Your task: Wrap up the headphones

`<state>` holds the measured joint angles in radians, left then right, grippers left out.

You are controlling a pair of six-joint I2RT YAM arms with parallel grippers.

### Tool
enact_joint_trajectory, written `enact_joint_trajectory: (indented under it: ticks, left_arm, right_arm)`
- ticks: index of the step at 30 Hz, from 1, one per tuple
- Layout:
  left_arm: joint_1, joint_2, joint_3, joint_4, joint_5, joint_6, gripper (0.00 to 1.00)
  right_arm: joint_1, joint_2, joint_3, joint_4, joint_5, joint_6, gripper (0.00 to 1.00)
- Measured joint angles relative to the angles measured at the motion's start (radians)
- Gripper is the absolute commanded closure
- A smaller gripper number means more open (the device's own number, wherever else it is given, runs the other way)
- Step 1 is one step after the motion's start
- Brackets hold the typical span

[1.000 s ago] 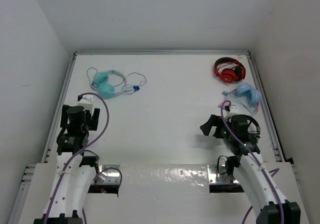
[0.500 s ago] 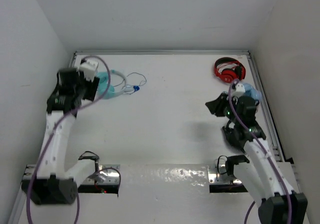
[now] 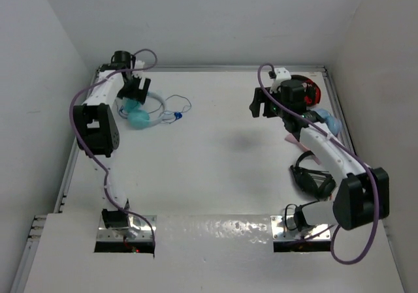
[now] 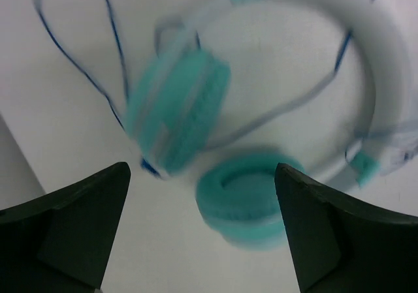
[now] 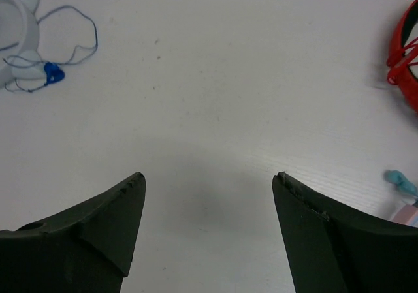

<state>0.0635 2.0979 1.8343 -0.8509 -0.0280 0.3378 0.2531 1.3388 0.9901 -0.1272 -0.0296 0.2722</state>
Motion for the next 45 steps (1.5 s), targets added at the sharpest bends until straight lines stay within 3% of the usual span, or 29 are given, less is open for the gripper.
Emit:
enact_joint_trajectory:
  ticks: [5, 10, 18, 21, 22, 24, 30, 33, 39, 43, 45]
  left_arm:
    - [0.006, 0.163, 0.302, 0.097, 0.004, 0.048, 0.06]
    - [0.017, 0.164, 0.217, 0.158, 0.007, 0.105, 0.06]
    - [0.054, 0.241, 0.18, 0.054, 0.086, 0.126, 0.11]
    - [0.073, 0.222, 0.118, 0.081, 0.067, 0.12, 0.46]
    - [0.077, 0.222, 0.11, 0.08, 0.067, 0.114, 0.75]
    - [0.082, 0.222, 0.107, 0.077, 0.067, 0.103, 0.99]
    - [0.072, 0.183, 0.11, 0.101, 0.146, 0.069, 1.0]
    - [0.053, 0.139, 0.156, 0.069, 0.156, 0.132, 1.0]
    - [-0.093, -0.239, 0.155, 0.182, 0.06, 0.371, 1.0]
    - [-0.222, -0.454, 0.168, 0.349, -0.018, 0.422, 1.0]
    - [-0.278, -0.57, 0.087, 0.484, -0.06, 0.468, 1.0]
  right_arm:
    - [0.018, 0.13, 0.024, -0.002, -0.061, -0.014, 0.22]
    - [0.06, 0.203, 0.068, -0.009, -0.111, -0.041, 0.21]
    - [0.071, 0.258, 0.144, -0.001, -0.146, -0.05, 0.21]
    - [0.072, 0.265, 0.147, 0.018, -0.151, -0.052, 0.21]
    - [0.072, 0.266, 0.147, 0.021, -0.154, -0.052, 0.22]
    - [0.077, 0.266, 0.147, 0.028, -0.157, -0.052, 0.22]
    - [0.113, 0.266, 0.145, 0.04, -0.152, -0.066, 0.22]
    - [0.142, 0.266, 0.145, 0.05, -0.159, -0.065, 0.21]
    - [0.159, 0.293, 0.223, 0.107, -0.24, 0.002, 0.22]
    - [0.159, 0.303, 0.311, 0.184, -0.298, 0.041, 0.21]
    - [0.159, 0.291, 0.327, 0.232, -0.323, 0.045, 0.18]
